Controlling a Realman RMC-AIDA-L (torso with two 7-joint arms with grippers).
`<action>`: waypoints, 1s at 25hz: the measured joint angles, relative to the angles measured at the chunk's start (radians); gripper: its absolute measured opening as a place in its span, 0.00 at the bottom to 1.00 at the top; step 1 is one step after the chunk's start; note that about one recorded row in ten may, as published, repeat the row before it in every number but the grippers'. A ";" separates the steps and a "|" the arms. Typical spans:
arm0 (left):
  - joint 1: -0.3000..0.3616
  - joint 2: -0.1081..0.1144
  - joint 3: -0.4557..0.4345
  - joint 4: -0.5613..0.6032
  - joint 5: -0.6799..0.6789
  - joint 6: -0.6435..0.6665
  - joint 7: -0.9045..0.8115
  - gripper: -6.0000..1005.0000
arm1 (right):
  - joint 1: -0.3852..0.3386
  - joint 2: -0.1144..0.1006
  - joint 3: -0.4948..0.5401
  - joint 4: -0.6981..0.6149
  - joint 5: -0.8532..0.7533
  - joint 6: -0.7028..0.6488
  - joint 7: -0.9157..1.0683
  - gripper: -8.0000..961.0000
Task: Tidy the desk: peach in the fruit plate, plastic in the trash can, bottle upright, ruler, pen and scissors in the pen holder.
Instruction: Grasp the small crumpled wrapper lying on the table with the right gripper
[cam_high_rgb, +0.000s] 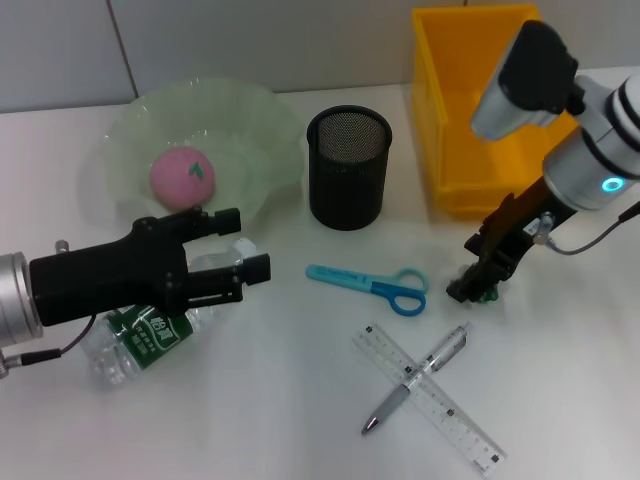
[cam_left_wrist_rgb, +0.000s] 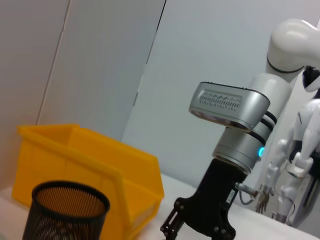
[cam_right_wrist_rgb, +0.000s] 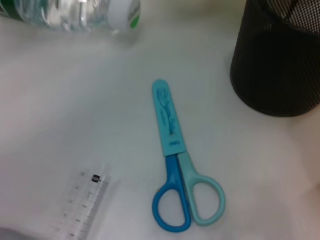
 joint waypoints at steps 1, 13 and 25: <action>0.000 0.000 -0.002 0.001 0.009 0.000 -0.003 0.83 | 0.001 0.000 -0.010 0.011 -0.001 0.015 0.000 0.81; 0.000 0.002 -0.004 0.006 0.019 -0.003 -0.018 0.83 | 0.003 0.002 -0.074 0.073 -0.004 0.108 0.009 0.80; -0.009 0.008 -0.003 0.015 0.019 -0.006 -0.029 0.83 | -0.004 0.004 -0.110 0.060 -0.005 0.124 0.034 0.67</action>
